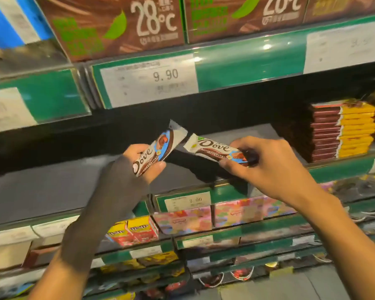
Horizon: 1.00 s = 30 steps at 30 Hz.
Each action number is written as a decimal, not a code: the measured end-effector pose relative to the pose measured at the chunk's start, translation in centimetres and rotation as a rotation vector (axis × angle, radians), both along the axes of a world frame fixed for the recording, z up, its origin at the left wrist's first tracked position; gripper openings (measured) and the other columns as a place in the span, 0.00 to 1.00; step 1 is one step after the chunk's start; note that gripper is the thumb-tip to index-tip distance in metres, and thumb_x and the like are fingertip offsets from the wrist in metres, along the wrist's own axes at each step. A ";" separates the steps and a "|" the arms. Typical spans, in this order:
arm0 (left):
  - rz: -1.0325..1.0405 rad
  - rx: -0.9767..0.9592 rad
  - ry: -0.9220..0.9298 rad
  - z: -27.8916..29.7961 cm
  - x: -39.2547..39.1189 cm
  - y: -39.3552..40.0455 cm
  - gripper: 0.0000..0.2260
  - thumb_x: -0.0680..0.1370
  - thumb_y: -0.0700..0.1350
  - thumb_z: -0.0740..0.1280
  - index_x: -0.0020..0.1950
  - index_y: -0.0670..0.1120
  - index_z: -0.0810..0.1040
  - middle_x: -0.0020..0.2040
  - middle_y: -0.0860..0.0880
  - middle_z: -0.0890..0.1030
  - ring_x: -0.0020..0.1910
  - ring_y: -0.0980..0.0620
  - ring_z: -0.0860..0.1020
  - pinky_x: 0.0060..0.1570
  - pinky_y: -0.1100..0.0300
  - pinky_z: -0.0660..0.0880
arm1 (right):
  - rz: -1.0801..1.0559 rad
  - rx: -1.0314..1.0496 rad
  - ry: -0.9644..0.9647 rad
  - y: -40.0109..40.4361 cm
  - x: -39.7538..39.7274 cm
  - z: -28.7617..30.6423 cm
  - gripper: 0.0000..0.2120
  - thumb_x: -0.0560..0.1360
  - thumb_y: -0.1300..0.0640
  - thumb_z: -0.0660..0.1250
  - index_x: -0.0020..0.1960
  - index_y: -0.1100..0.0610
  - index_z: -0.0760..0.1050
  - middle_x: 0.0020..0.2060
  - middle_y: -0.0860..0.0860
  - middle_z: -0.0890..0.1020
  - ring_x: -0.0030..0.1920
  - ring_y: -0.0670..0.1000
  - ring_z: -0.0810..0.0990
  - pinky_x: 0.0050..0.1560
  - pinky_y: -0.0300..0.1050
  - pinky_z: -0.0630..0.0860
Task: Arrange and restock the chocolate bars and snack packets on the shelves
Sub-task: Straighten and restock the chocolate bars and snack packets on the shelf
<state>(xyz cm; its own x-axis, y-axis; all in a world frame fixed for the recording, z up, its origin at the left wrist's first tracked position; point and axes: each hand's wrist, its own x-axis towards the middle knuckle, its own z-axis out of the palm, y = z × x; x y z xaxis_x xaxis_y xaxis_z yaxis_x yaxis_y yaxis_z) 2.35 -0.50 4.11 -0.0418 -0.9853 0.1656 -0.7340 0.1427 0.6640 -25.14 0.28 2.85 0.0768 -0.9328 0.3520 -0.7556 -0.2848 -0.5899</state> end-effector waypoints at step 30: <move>1.192 -0.127 0.451 -13.5 53.0 44.0 0.11 0.74 0.50 0.73 0.52 0.63 0.77 0.48 0.54 0.79 0.46 0.65 0.77 0.44 0.65 0.76 | 0.978 0.642 -0.182 20.5 68.0 -11.7 0.22 0.65 0.28 0.69 0.51 0.41 0.81 0.47 0.40 0.85 0.50 0.46 0.83 0.54 0.45 0.79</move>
